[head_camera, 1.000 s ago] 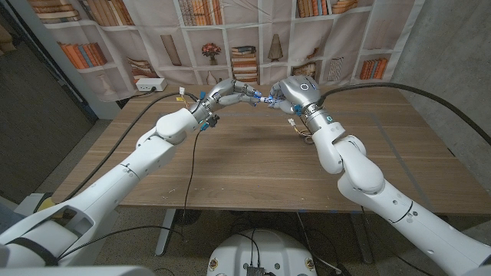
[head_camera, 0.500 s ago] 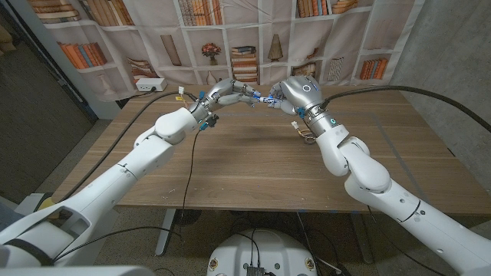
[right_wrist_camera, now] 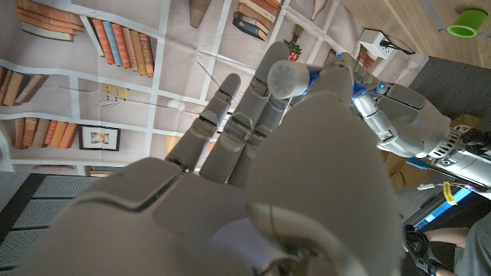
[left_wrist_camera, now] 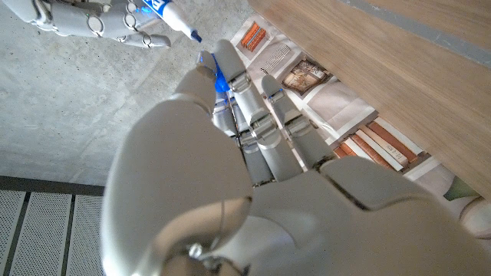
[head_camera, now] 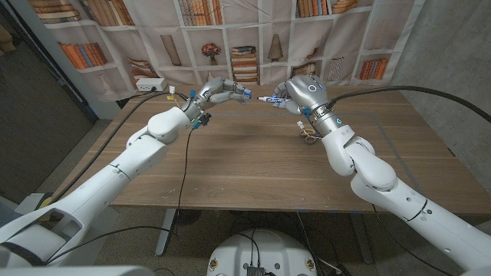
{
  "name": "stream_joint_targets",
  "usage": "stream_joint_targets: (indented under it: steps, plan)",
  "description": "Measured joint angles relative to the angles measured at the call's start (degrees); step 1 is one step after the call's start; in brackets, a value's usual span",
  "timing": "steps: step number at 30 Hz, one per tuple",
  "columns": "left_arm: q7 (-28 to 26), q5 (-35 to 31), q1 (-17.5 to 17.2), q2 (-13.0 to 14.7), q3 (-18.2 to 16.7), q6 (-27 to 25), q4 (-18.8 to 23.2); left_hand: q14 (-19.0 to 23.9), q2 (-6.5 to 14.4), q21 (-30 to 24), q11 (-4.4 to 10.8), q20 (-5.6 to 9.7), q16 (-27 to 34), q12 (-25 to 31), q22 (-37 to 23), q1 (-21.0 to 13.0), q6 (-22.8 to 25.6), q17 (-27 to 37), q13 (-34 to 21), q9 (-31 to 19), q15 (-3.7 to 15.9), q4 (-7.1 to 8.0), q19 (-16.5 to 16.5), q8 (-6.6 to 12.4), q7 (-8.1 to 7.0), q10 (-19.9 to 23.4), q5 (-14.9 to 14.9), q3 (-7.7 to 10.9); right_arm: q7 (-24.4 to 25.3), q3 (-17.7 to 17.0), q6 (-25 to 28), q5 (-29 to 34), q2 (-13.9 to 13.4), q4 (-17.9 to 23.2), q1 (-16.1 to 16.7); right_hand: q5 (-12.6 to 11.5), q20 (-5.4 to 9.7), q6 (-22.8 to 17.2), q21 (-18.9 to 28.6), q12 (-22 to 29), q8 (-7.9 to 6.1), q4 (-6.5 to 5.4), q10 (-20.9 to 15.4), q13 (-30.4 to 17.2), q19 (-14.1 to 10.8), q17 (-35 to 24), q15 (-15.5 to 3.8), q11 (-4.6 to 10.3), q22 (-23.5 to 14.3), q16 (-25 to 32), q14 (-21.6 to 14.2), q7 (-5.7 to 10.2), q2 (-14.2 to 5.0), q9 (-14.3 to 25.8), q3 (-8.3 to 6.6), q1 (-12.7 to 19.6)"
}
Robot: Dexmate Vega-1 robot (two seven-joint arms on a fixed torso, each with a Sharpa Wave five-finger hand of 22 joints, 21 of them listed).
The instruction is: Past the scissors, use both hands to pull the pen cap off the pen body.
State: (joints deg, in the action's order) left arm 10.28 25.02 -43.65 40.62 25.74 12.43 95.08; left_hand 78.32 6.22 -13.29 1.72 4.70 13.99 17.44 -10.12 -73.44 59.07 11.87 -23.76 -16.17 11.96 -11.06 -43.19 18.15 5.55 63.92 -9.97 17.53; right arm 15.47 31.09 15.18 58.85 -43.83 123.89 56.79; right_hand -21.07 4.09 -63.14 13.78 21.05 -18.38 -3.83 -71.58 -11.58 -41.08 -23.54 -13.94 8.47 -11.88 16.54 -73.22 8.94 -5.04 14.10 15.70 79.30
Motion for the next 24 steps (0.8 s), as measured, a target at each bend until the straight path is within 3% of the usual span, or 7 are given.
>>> stream_joint_targets:
  steps: [16,24]
  plan:
    - [-1.5,1.9,-3.2,2.1,-2.8,-0.1,1.3,-0.2,0.0,0.0,0.01,-0.31,0.0,-0.6,-0.2,0.0,0.0,0.0,-0.6,-0.1,-0.13,0.00,-0.3,-0.41,0.00,0.0,0.0,-0.01,3.2,-1.1,-1.6,-4.8,0.4,-1.1,0.5,0.0,0.12,0.0,0.5,-1.4,-0.38,-0.98,-1.2,-0.5,-0.6,0.1,0.13,-0.67,0.2,-1.5,-0.7,0.00,0.00,-0.1,0.32,0.0]
    - [-2.0,2.2,-4.7,2.8,-4.1,0.4,2.2,-0.6,0.2,0.0,0.01,-0.31,-0.3,-0.9,-0.2,0.2,-0.2,0.0,-2.2,-0.2,-0.10,0.01,-0.3,-0.43,0.23,0.0,0.1,-0.01,5.4,-1.3,-1.6,-6.3,0.8,-1.2,0.7,0.0,0.12,0.0,0.5,-2.7,-0.37,-1.68,-1.2,-1.3,-0.5,0.4,0.13,-0.67,0.3,-2.2,-0.7,0.00,0.01,-0.7,-0.38,0.0]
